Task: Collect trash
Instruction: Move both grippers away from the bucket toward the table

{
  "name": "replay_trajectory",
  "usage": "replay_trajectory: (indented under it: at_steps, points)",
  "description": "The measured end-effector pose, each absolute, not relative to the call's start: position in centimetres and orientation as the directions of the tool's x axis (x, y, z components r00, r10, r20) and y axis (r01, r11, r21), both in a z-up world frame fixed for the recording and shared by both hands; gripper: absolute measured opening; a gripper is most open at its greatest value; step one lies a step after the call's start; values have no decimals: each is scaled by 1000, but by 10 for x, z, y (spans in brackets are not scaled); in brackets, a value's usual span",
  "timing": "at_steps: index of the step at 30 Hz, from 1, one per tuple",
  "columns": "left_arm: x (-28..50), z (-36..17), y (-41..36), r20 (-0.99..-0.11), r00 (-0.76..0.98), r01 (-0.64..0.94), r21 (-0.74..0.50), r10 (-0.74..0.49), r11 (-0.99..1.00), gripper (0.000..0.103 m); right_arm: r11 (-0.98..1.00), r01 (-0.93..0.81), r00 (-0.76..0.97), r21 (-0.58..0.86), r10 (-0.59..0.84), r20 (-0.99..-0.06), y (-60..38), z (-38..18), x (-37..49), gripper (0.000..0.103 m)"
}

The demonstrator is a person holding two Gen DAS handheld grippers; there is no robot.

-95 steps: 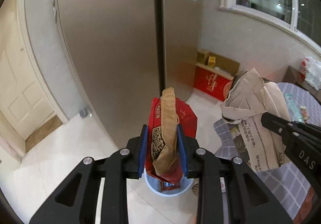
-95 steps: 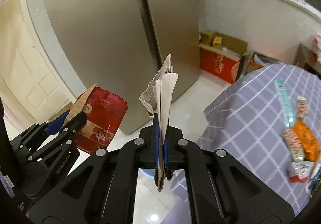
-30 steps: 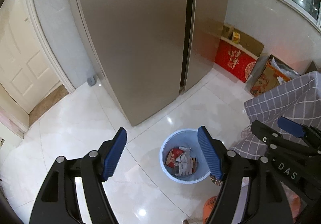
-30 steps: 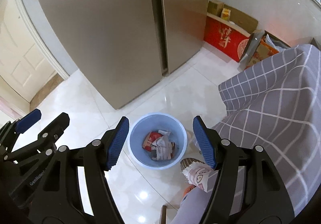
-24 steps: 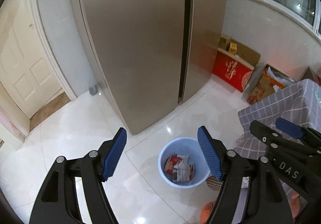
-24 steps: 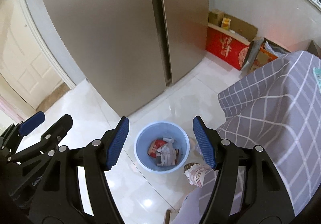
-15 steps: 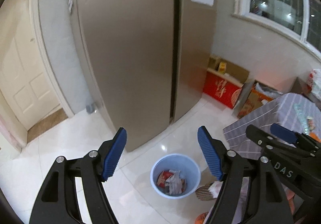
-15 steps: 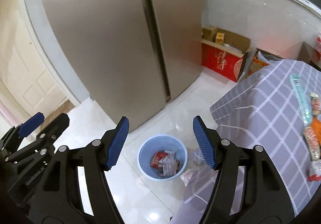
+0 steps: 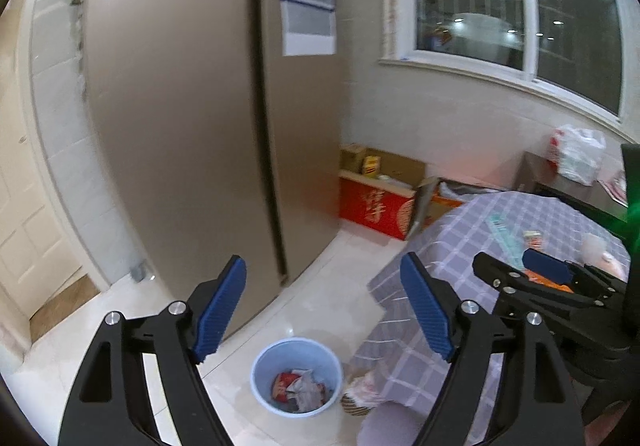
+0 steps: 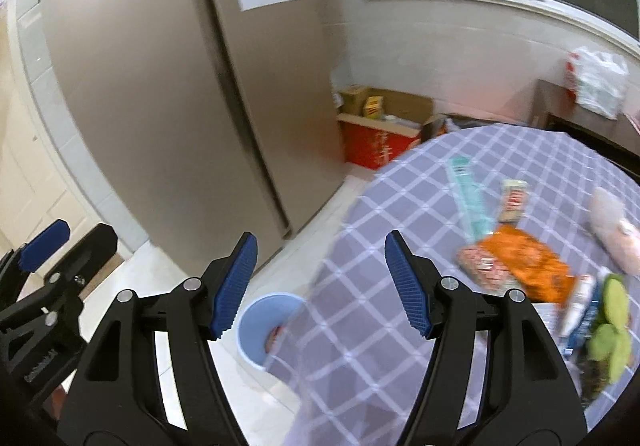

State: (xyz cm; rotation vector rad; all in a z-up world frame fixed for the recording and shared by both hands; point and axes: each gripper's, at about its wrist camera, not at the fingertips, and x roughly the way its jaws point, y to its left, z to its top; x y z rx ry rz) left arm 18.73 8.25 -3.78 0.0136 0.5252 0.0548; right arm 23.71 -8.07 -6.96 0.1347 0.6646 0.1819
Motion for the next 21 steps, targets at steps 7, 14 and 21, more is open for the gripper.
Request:
replay_trajectory:
  at_steps: [7,14,21]
  points:
    - [185,-33,20,-487,872,81,28,-57,996,80,984,-8,799,179,114,-591,-149,-70,221,66]
    - [189,-50,-42,-530,833,207,33,-158,978,81,977,124,799,172,5,-602,-209,-78,202,66]
    - [190,-72,-86,-586,769,325,18,-253,946,81,961,220,774,170,-66,-630,-256,-93,189,66]
